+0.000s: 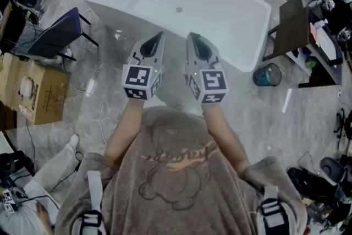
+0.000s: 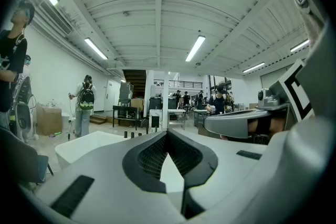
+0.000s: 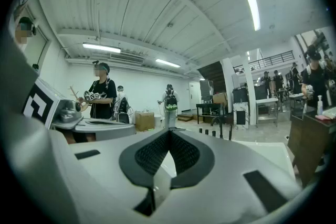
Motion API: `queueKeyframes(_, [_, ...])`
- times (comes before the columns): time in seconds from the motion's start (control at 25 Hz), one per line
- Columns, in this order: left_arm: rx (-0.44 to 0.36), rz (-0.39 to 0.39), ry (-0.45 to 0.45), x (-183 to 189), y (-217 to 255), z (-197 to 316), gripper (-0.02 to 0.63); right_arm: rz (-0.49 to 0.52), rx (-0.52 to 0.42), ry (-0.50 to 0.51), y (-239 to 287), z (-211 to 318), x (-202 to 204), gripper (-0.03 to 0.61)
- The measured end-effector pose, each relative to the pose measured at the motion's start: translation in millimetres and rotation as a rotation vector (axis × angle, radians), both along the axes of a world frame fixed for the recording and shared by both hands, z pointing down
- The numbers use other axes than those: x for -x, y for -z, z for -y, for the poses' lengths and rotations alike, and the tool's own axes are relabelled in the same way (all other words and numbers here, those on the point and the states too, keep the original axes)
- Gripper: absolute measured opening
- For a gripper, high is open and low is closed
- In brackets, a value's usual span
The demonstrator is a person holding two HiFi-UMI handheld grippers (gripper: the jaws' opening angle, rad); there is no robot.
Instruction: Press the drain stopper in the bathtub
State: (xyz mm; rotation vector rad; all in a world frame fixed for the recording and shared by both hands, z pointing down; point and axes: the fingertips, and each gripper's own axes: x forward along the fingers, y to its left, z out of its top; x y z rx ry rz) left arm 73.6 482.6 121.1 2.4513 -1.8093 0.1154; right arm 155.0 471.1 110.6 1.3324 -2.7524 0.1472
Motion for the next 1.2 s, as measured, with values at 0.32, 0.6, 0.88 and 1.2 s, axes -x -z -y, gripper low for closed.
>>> queueKeyframes(0.32, [0.000, -0.001, 0.009, -4, 2, 4, 0.009, 0.002, 0.008, 0.009, -2, 5, -4, -0.003])
queueKeyframes(0.6, [0.005, -0.001, 0.016, 0, -1, 8, 0.009, 0.024, 0.027, 0.015, -8, 8, -3, -0.002])
queueKeyframes(0.88, [0.016, 0.001, -0.012, 16, -5, 21, 0.009, 0.025, 0.041, 0.010, -15, 19, 12, -0.002])
queueKeyframes(1.2, [0.034, -0.005, -0.055, 40, -8, 49, 0.009, 0.021, 0.046, -0.016, -12, 46, 37, -0.002])
